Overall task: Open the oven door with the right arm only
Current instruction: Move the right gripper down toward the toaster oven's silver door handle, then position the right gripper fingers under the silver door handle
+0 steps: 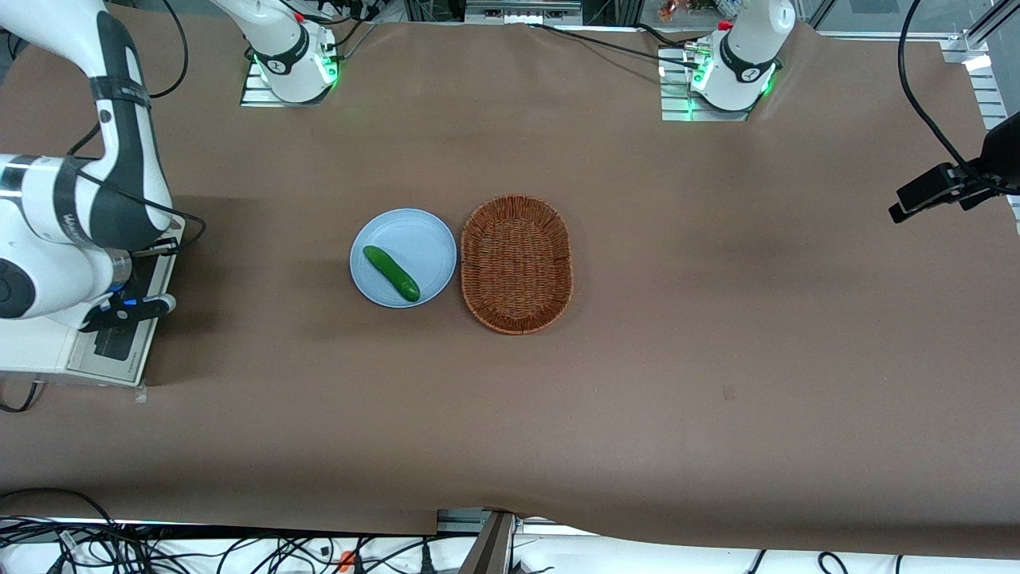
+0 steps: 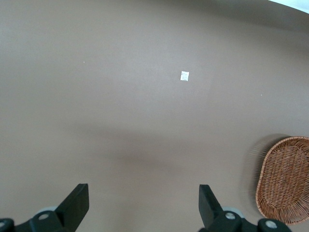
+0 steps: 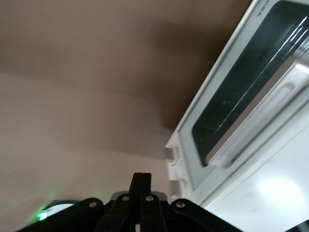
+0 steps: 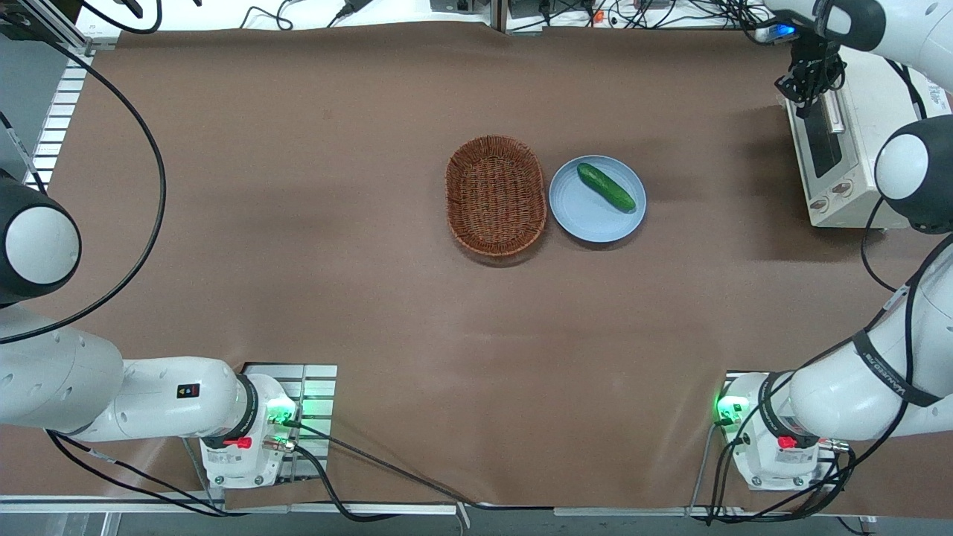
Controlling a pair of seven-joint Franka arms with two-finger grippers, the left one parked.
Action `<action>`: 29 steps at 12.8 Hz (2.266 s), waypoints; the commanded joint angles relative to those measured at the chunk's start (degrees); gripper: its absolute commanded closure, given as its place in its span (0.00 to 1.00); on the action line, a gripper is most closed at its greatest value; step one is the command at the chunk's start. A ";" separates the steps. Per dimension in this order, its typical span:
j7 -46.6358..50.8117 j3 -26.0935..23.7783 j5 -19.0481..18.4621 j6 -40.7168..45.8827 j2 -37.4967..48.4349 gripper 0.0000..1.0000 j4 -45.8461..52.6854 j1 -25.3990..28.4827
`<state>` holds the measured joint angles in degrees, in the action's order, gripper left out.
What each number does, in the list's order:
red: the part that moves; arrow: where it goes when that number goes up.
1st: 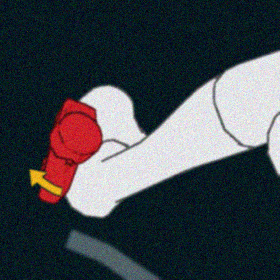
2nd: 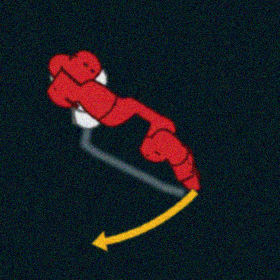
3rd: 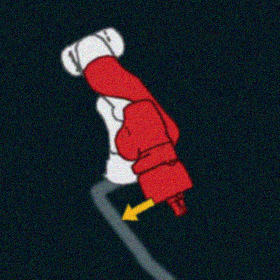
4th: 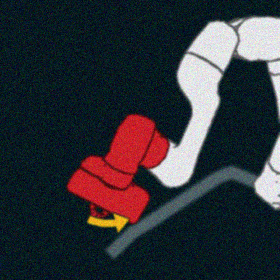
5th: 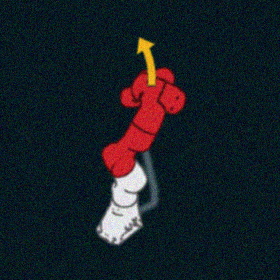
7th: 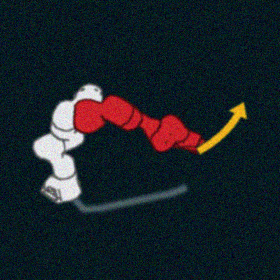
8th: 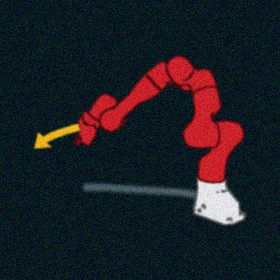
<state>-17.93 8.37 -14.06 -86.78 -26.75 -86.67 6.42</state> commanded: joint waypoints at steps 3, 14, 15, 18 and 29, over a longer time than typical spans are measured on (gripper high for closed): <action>-8.60 -0.37 -10.87 -6.03 0.30 1.00 -3.86 0.96; -19.52 1.30 -17.49 -13.59 0.21 1.00 -7.64 -1.14; -19.52 1.30 -17.49 -13.85 0.21 1.00 -7.72 -1.14; -19.34 1.39 -17.40 -15.08 -0.05 1.00 -8.08 -1.32; -16.44 0.95 -10.72 -18.33 -2.16 1.00 -7.37 -0.70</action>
<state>-35.70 9.63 -26.30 -101.38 -27.33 -93.57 6.13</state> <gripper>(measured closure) 0.991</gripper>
